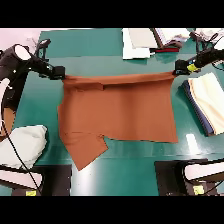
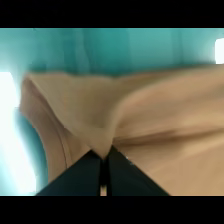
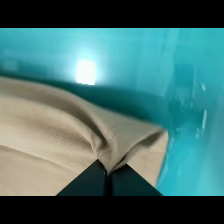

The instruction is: Fold the shirts.

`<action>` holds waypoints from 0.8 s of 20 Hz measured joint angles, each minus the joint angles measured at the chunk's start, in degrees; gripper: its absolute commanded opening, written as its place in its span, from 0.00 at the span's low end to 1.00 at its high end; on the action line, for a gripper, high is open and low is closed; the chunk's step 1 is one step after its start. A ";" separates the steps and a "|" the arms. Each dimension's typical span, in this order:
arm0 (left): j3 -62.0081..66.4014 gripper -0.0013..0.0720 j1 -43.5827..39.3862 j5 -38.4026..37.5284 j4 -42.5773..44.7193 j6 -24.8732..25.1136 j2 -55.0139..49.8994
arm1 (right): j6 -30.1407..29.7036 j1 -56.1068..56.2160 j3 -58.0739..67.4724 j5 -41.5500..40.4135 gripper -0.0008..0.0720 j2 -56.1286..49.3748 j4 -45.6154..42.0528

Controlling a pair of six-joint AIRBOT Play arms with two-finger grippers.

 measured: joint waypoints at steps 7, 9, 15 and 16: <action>-9.64 0.06 0.00 -2.36 0.28 0.50 -0.46 | -0.44 0.07 -15.74 -3.96 0.18 6.08 -2.14; -11.47 0.78 0.02 -1.90 0.52 -0.42 -0.46 | -0.48 0.02 -19.30 -5.14 0.58 6.95 -2.34; -13.53 0.85 0.04 -2.91 1.92 -3.37 3.32 | 0.24 -0.13 -22.32 -5.99 0.57 10.19 1.42; -14.40 0.85 0.04 -3.78 2.67 -3.72 5.18 | 0.28 -0.13 -22.47 -5.97 0.57 11.56 2.05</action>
